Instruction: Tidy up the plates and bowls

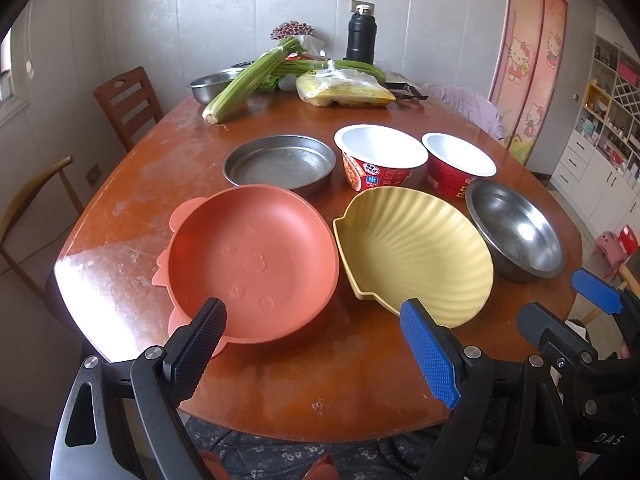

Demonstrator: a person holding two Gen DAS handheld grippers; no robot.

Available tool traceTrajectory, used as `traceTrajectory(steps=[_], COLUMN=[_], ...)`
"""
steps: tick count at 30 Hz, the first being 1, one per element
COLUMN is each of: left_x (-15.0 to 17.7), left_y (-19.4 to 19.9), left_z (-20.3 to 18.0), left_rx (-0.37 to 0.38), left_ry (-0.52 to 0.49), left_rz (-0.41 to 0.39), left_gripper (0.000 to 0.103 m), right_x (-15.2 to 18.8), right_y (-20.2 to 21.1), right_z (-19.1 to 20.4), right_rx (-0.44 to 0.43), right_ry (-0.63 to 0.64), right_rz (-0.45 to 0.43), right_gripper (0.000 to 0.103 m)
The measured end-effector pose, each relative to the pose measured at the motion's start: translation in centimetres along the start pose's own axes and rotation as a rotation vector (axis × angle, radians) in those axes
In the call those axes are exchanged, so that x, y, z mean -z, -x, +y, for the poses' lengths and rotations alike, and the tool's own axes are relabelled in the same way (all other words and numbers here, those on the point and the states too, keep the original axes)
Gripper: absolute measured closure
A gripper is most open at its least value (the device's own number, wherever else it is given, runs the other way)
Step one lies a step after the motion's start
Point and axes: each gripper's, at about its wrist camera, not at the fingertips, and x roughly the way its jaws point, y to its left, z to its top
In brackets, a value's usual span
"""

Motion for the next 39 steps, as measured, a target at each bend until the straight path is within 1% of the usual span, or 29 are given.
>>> traceTrajectory(steps=[10, 31, 35, 39], left_x=[0.1, 0.1, 0.0, -0.4], left_y=[-0.1, -0.2, -0.2, 0.0], left_z=[-0.1, 0.1, 0.8, 2.3], left_rx=[0.007, -0.001, -0.010, -0.025], left_ry=[-0.004, 0.000, 0.014, 0.045], left_rz=[0.002, 0.006, 0.004, -0.005], left_gripper=[0.014, 0.014, 0.014, 0.014], right_x=[0.2, -0.1, -0.4, -1.0], right_y=[-0.2, 0.1, -0.2, -0.3], right_z=[0.0, 0.3, 0.4, 1.0], right_rx=[-0.006, -0.024, -0.041, -0.065], right_ry=[-0.004, -0.001, 0.000, 0.031], right_rz=[0.009, -0.002, 0.003, -0.004], right_gripper=[0.001, 0.001, 0.001, 0.001])
